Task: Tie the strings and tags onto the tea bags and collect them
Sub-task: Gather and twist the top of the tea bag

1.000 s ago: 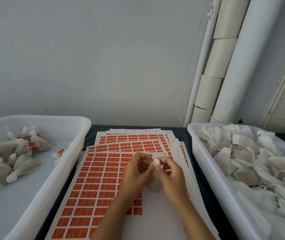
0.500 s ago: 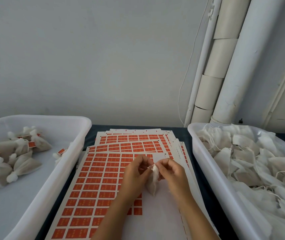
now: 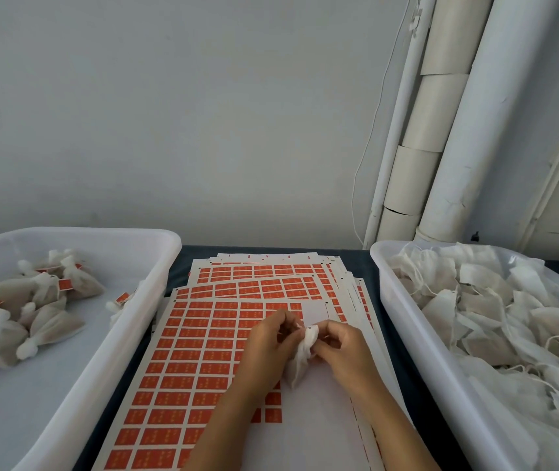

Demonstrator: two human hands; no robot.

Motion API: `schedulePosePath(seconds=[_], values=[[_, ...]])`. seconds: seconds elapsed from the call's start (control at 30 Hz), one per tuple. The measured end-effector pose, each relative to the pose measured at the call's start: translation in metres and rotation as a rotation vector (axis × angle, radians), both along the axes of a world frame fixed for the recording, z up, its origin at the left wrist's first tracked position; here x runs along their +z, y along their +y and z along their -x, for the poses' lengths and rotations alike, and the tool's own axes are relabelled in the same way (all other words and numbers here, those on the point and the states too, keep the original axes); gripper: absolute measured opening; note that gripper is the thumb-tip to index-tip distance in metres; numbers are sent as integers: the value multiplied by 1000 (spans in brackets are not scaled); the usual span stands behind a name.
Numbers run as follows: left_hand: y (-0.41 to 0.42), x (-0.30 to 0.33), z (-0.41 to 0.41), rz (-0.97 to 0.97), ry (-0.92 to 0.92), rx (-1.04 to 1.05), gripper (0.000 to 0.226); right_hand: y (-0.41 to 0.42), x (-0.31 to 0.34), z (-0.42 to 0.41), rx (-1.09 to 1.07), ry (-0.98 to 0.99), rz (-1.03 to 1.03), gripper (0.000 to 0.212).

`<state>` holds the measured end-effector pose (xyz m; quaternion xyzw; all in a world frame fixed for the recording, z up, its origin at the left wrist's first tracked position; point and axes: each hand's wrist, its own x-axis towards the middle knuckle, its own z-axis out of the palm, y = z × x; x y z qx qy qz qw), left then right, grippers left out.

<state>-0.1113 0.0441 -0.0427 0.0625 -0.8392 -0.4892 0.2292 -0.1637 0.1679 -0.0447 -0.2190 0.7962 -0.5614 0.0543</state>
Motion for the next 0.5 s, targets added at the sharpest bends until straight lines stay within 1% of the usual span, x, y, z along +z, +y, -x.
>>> schedulePosePath(seconds=[0.17, 0.3, 0.5], values=[[-1, -1, 0, 3, -1, -3, 18, 4, 5, -1, 59, -29, 59, 5], [-2, 0, 0, -32, -1, -27, 23, 4, 6, -1, 70, -42, 74, 6], [-3, 1, -1, -49, -13, -65, 19, 5, 8, -2, 125, -42, 129, 8]])
